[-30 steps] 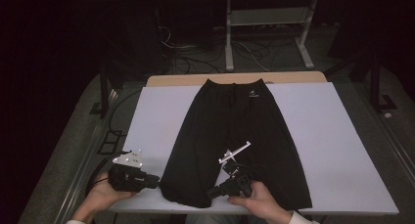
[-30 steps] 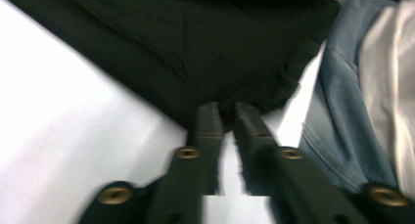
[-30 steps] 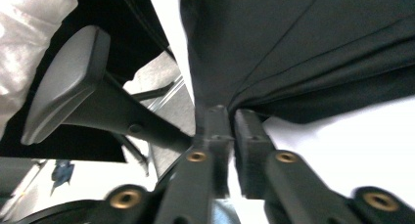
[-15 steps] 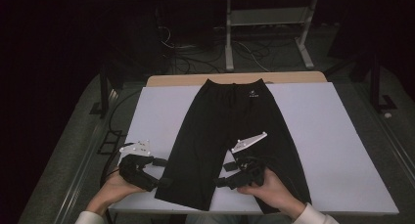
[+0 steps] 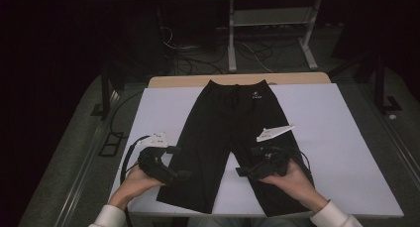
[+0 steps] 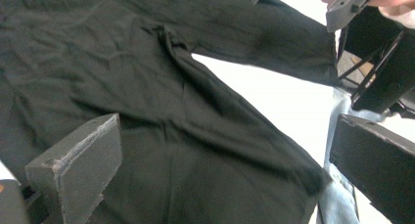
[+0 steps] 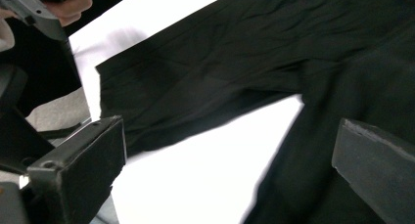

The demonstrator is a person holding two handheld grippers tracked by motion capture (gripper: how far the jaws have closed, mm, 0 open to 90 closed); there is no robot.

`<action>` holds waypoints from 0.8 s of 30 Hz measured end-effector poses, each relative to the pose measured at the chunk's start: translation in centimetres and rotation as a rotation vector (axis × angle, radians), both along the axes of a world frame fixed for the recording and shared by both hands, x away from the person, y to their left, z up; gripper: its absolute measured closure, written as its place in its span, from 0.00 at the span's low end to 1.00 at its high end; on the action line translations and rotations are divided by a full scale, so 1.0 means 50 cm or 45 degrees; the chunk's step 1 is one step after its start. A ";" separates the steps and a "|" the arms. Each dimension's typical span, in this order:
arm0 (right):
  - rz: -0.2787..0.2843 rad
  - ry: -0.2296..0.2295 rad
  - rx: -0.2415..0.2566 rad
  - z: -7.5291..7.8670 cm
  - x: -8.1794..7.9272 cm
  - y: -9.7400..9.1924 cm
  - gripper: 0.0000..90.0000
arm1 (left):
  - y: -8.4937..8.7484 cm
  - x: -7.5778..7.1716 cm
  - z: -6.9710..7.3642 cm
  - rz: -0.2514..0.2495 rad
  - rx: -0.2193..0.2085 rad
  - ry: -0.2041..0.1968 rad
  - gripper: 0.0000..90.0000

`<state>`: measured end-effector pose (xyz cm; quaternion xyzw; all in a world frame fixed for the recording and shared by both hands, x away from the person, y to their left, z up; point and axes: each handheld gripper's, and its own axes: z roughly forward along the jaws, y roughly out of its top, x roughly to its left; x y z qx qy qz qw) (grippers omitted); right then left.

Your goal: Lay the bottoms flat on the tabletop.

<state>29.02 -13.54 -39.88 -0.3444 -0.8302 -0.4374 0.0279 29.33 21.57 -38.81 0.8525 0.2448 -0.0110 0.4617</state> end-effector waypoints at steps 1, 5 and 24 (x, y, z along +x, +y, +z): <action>-0.013 -0.008 0.003 0.001 0.001 -0.009 0.00 | -0.005 0.002 0.000 0.002 -0.006 -0.002 0.00; -0.052 -0.030 0.012 0.006 0.005 -0.046 0.00 | -0.022 0.009 0.001 0.024 -0.018 -0.018 0.00; -0.241 -0.145 0.174 -0.036 -0.009 -0.208 0.00 | -0.039 0.017 -0.044 0.247 -0.158 -0.144 0.00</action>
